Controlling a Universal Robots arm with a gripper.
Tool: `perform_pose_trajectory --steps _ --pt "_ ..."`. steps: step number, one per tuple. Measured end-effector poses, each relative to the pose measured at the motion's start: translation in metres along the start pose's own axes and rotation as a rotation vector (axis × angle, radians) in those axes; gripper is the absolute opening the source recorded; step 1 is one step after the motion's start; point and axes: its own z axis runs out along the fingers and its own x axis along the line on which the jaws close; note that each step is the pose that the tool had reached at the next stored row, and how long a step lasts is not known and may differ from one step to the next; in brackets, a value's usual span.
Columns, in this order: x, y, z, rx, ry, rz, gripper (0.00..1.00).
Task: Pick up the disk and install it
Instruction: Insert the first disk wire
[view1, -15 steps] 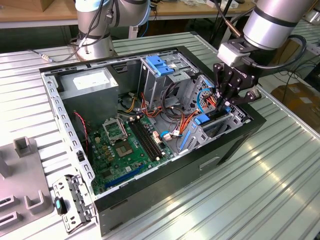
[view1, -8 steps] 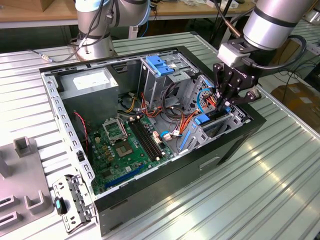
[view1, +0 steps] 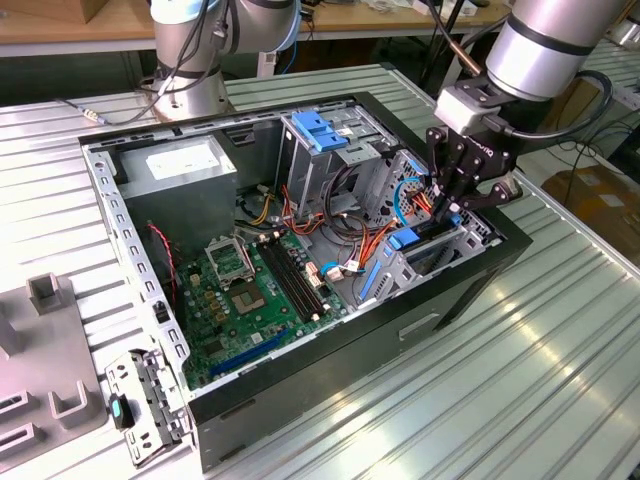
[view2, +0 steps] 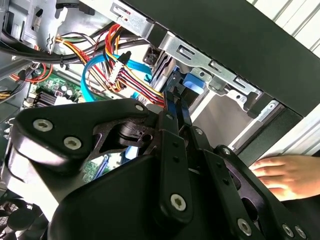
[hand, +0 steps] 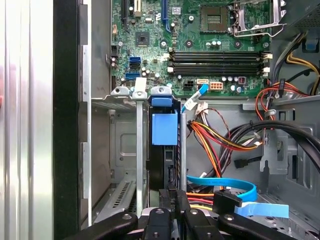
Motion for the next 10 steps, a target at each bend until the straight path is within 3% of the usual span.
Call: perform_pose_trajectory --steps 6,10 --pt "-0.0001 -0.0003 0.0048 -0.0001 0.0005 0.000 0.17" --pt "-0.0001 -0.0003 0.0047 -0.0001 0.0000 0.000 0.17"
